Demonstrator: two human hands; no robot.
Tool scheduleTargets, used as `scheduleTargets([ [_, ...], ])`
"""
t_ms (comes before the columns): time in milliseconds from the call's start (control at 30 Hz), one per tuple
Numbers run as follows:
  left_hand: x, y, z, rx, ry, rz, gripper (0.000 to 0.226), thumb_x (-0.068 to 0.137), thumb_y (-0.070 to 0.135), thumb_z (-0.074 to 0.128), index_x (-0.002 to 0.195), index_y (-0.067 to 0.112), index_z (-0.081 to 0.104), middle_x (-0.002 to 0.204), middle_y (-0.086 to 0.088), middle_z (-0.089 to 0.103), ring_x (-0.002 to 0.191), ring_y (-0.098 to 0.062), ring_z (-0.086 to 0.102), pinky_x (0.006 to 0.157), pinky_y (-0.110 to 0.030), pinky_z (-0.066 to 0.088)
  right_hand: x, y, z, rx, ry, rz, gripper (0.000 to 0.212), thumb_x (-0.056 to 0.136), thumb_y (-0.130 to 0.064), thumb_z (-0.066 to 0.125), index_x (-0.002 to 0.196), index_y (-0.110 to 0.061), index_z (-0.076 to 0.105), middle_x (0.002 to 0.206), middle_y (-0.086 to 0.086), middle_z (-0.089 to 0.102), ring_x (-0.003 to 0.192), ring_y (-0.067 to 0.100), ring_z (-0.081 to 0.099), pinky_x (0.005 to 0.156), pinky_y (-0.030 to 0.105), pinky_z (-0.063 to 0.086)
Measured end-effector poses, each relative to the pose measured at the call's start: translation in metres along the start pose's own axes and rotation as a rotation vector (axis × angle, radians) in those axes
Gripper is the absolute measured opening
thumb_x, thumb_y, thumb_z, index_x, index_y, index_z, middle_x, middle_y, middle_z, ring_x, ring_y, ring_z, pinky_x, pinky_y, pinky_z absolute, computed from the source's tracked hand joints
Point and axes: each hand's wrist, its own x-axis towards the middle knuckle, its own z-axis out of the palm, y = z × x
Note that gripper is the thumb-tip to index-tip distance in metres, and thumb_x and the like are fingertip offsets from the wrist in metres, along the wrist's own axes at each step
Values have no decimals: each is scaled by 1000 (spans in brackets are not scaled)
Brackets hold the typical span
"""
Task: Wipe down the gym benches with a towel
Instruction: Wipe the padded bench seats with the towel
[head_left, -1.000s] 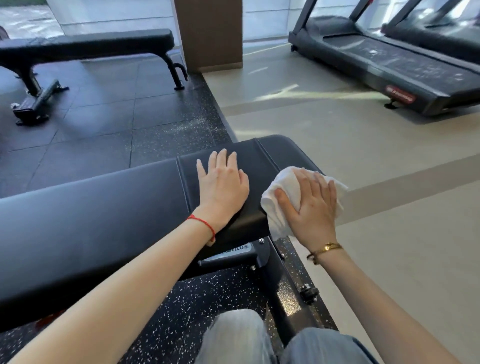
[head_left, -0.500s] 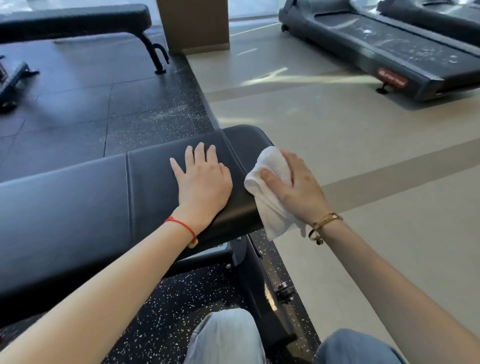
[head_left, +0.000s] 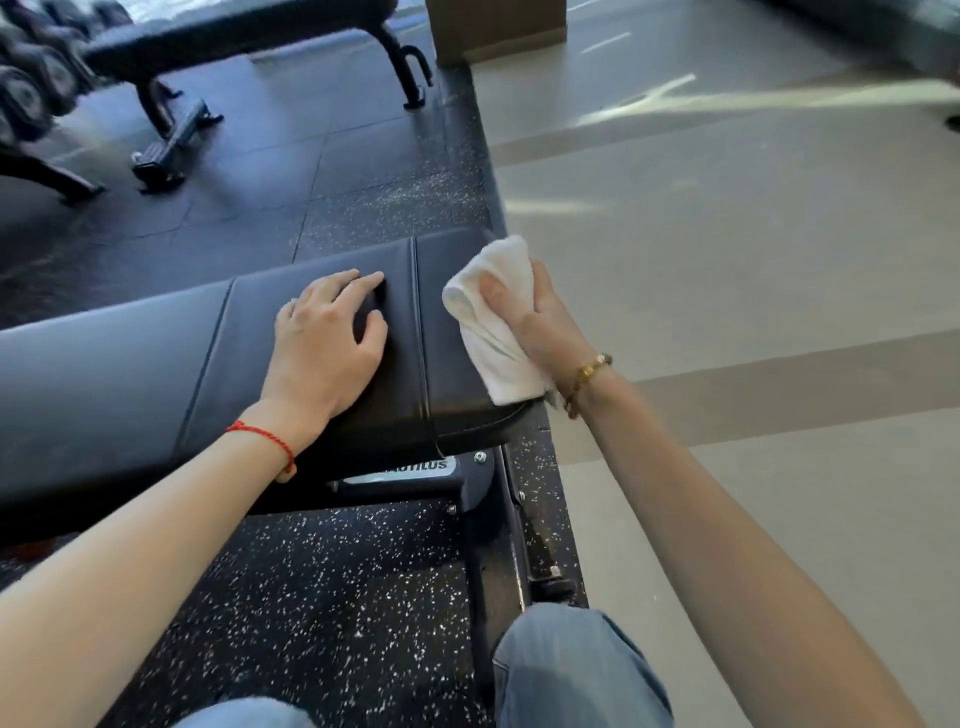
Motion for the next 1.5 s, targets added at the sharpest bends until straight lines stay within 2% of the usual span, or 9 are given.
scheduleTargets([
  [167, 1, 1, 1, -21, -13, -3, 55, 90, 37, 37, 140, 20, 54, 143, -7, 53, 136, -23, 45, 115, -49, 33, -50, 22, 0, -8, -26, -125, 84, 86, -55, 56, 157, -32, 18, 155, -6, 39, 139, 14, 41, 118, 44, 31],
  [333, 0, -2, 2, -41, -15, 5, 52, 92, 33, 41, 140, 19, 54, 143, -8, 53, 136, -23, 45, 116, -46, 33, -10, 10, 1, -87, -52, -195, 75, 94, -37, 66, 156, -26, 25, 165, -5, 18, 151, 11, 17, 123, 30, 11],
  [533, 0, 0, 1, -60, -25, 3, 53, 92, 33, 40, 141, 20, 53, 145, -8, 51, 137, -24, 44, 117, -46, 31, 3, 2, -3, -82, -92, -173, 80, 92, -36, 68, 157, -30, 22, 167, -8, 4, 151, 7, 12, 123, 29, 9],
  [700, -1, -4, 2, -69, -16, 15, 52, 93, 31, 41, 142, 18, 52, 146, -10, 50, 138, -25, 42, 117, -48, 30, -44, 24, -2, -61, -69, -220, 78, 95, -35, 65, 157, -33, 18, 164, -14, 14, 150, 2, 10, 124, 32, 10],
  [833, 0, -6, 4, -70, -3, 26, 52, 93, 33, 40, 140, 16, 53, 144, -10, 51, 136, -25, 43, 115, -51, 32, -7, 6, -3, -77, -74, -161, 76, 91, -43, 67, 154, -39, 25, 159, -12, 30, 144, 10, 32, 122, 40, 23],
  [1000, 2, -7, 6, -31, 21, 32, 55, 91, 38, 36, 139, 17, 53, 142, -8, 53, 135, -25, 45, 112, -54, 34, 46, -12, 0, -203, -39, -158, 83, 76, -53, 67, 149, -28, 36, 145, -2, 48, 130, 15, 48, 116, 40, 35],
  [1167, 0, -3, -5, 49, -47, 46, 53, 94, 38, 35, 139, 16, 51, 143, -8, 51, 134, -26, 45, 111, -53, 35, 43, -19, -6, -310, 0, -176, 59, 93, -31, 67, 145, -20, 41, 138, 2, 54, 125, 18, 51, 106, 27, 36],
  [1300, 2, 11, -44, 42, -78, 13, 41, 96, 30, 51, 134, 14, 57, 138, -5, 57, 130, -23, 50, 112, -47, 37, 30, -50, -17, -483, -19, -216, 62, 95, -25, 66, 148, -11, 36, 145, 8, 48, 130, 24, 47, 101, 20, 29],
  [1500, 29, 43, -156, 13, -73, -48, 42, 92, 31, 50, 129, 15, 60, 130, -2, 62, 123, -21, 56, 108, -40, 41, -2, -165, -36, -647, -121, -345, 68, 92, -19, 69, 149, -4, 35, 137, 17, 50, 121, 19, 43, 100, 3, 23],
])
